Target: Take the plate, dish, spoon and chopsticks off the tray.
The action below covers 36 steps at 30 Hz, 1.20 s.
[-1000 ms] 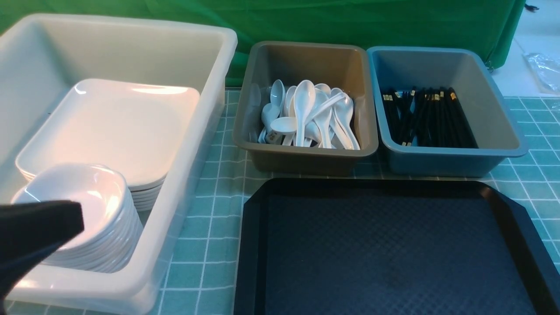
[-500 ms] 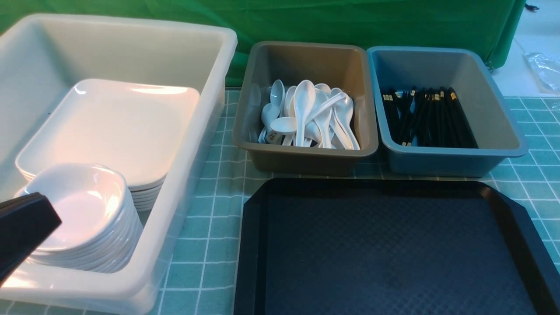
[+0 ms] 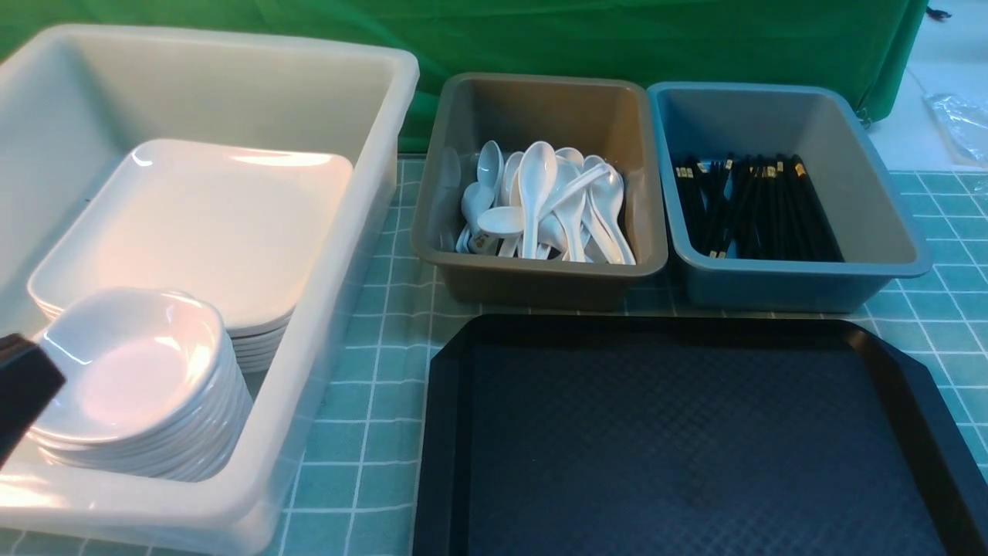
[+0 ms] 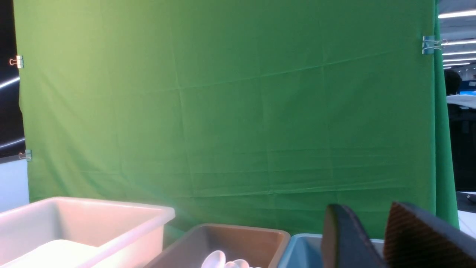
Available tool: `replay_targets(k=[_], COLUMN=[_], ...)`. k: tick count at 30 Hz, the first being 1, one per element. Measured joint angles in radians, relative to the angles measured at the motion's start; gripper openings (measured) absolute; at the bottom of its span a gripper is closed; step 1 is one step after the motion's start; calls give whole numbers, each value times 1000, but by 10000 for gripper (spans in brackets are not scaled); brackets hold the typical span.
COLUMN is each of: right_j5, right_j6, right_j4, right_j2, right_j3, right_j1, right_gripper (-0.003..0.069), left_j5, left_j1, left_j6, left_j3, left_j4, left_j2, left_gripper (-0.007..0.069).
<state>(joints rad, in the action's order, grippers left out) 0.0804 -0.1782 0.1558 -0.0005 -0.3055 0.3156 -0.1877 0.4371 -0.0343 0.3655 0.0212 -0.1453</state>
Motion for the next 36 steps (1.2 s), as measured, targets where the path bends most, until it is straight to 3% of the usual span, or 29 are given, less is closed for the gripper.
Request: replay_targets(k=[5,10,36], right_j5=[0,0,0], right_j6=[0,0,0], right_j4=[0,0,0], right_j2=[0,0,0], right_j3=[0,0,0], right_j1=[0,0,0], right_gripper=[230,235,241], left_j5=[74,71,25], left_j1=[-287,-411,-430], left_j6=[67,72,88], left_j3=[-241,-359,-372], left_j4=[33,36,36], left_j2=[130,144,144], left_gripper=[12,12,13])
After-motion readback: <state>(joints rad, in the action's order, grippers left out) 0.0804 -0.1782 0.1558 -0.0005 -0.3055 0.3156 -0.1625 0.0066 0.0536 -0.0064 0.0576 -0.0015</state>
